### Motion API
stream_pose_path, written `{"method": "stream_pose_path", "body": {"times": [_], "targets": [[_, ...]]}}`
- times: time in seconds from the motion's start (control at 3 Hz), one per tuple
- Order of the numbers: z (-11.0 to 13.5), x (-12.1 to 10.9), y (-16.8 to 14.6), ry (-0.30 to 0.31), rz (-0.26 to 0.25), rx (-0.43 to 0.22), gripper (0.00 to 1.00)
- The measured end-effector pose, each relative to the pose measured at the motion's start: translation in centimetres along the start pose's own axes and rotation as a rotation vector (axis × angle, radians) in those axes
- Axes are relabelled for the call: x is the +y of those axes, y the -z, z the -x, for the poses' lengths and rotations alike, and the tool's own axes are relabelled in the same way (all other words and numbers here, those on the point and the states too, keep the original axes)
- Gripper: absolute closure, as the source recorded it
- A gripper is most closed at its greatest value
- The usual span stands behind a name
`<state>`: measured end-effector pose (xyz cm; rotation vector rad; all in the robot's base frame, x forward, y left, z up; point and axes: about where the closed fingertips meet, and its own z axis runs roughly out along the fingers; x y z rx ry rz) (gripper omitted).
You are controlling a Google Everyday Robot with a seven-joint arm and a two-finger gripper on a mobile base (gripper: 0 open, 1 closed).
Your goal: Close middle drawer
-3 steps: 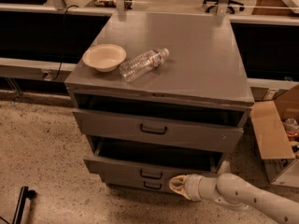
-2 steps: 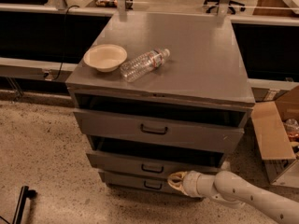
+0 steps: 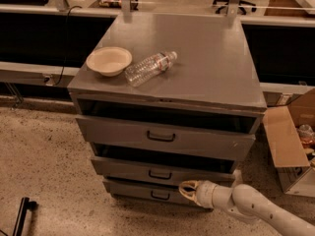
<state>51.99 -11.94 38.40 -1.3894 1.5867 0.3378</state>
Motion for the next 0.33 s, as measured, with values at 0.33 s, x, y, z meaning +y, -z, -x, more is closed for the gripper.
{"method": "stream_pose_path", "body": {"times": [0.33], "targets": [[-0.56, 2.16, 2.85, -0.023, 0.022, -0.084, 1.0]]}}
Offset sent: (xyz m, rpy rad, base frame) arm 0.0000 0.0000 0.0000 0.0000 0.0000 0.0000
